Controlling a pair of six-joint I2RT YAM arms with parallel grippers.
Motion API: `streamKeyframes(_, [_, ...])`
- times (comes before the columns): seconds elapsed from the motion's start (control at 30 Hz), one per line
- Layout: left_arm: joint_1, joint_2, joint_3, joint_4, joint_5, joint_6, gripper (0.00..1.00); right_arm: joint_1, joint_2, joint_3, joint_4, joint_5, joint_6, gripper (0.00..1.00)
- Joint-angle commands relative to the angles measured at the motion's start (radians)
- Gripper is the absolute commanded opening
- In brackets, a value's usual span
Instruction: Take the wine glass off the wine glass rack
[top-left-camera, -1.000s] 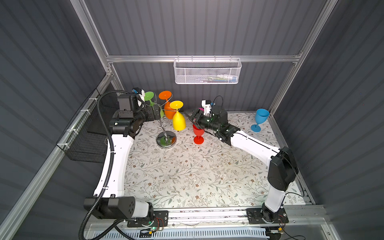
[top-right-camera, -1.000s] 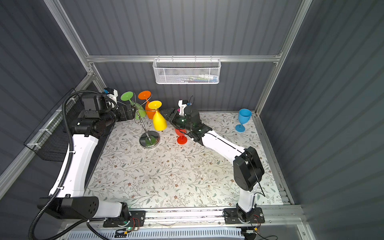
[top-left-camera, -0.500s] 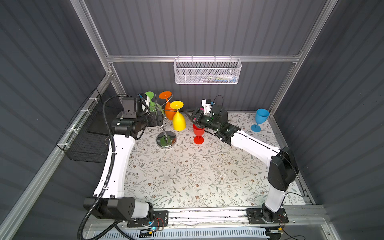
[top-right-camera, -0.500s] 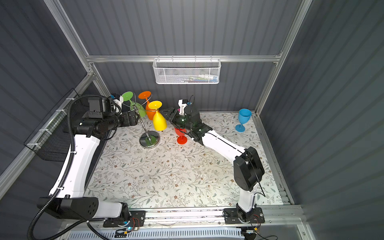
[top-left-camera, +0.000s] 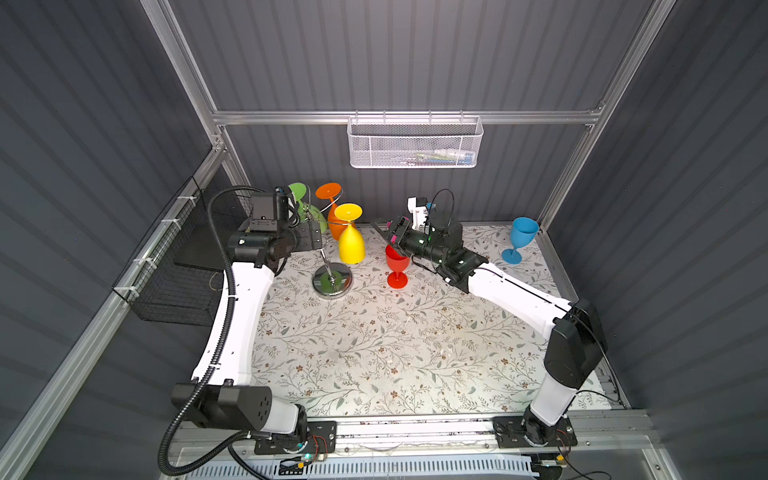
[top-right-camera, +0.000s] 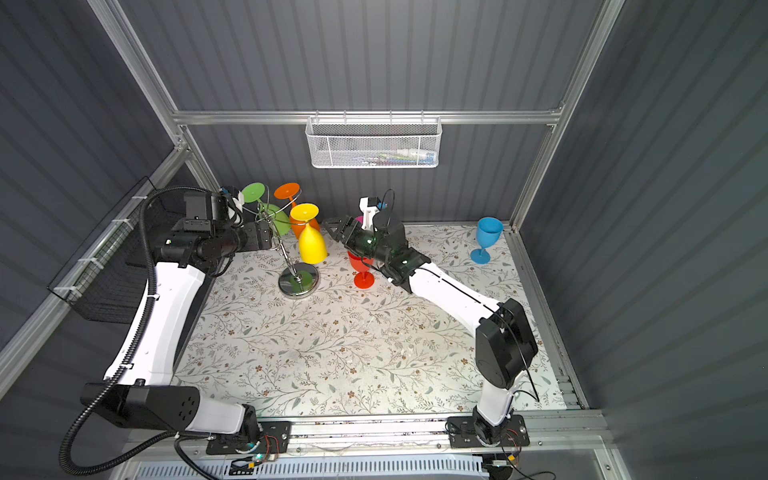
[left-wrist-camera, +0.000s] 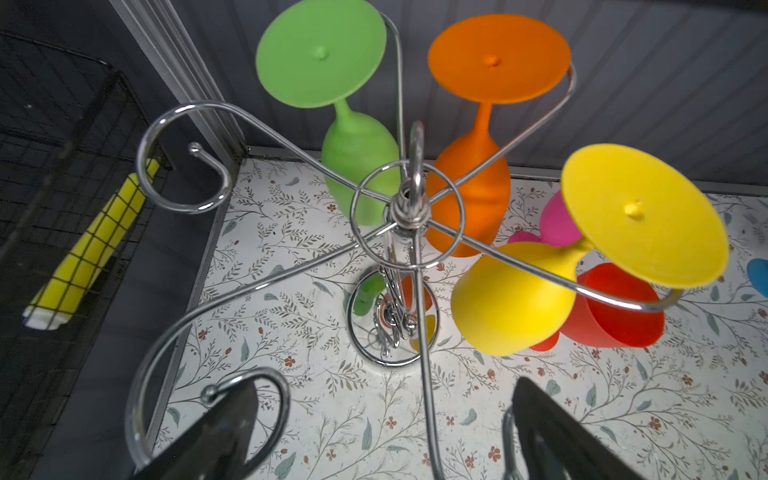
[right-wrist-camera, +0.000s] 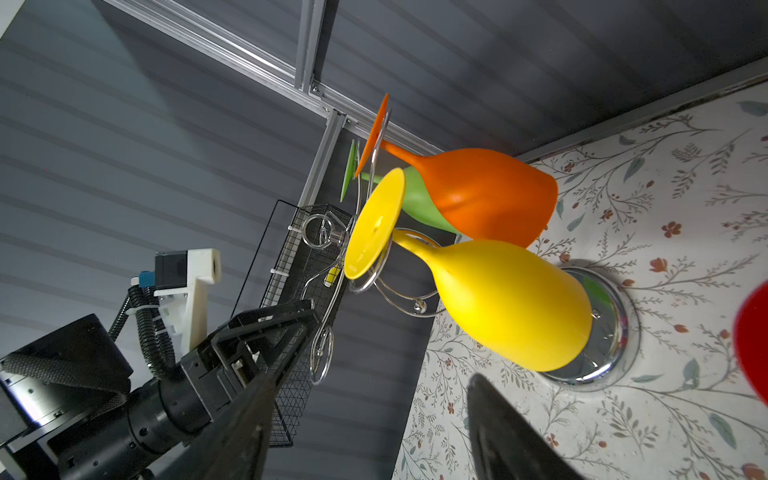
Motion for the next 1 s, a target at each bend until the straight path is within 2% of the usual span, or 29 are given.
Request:
streamKeyframes(0.0, [0.026, 0.112, 0.124, -0.07, -0.075, 0.01, 0.96, -0.002, -0.043, -0.018, -0.019, 0.018, -0.049, 0.74])
streamKeyframes(0.3, [0.068, 0.228, 0.233, -0.07, -0.045, 0.01, 0.95, -0.002, -0.043, -0.008, -0.043, 0.017, -0.072, 0.75])
streamKeyframes(0.47, [0.071, 0.243, 0.262, -0.039, 0.021, -0.004, 0.95, -0.003, -0.035, 0.006, -0.059, 0.015, -0.08, 0.75])
streamKeyframes(0.7, [0.069, 0.161, 0.233, 0.002, 0.158, -0.042, 0.96, -0.001, -0.021, 0.015, -0.051, 0.007, -0.069, 0.75])
streamKeyframes(0.97, [0.069, 0.092, 0.194, -0.009, 0.155, -0.06, 0.97, 0.008, -0.016, 0.012, -0.043, 0.004, -0.06, 0.75])
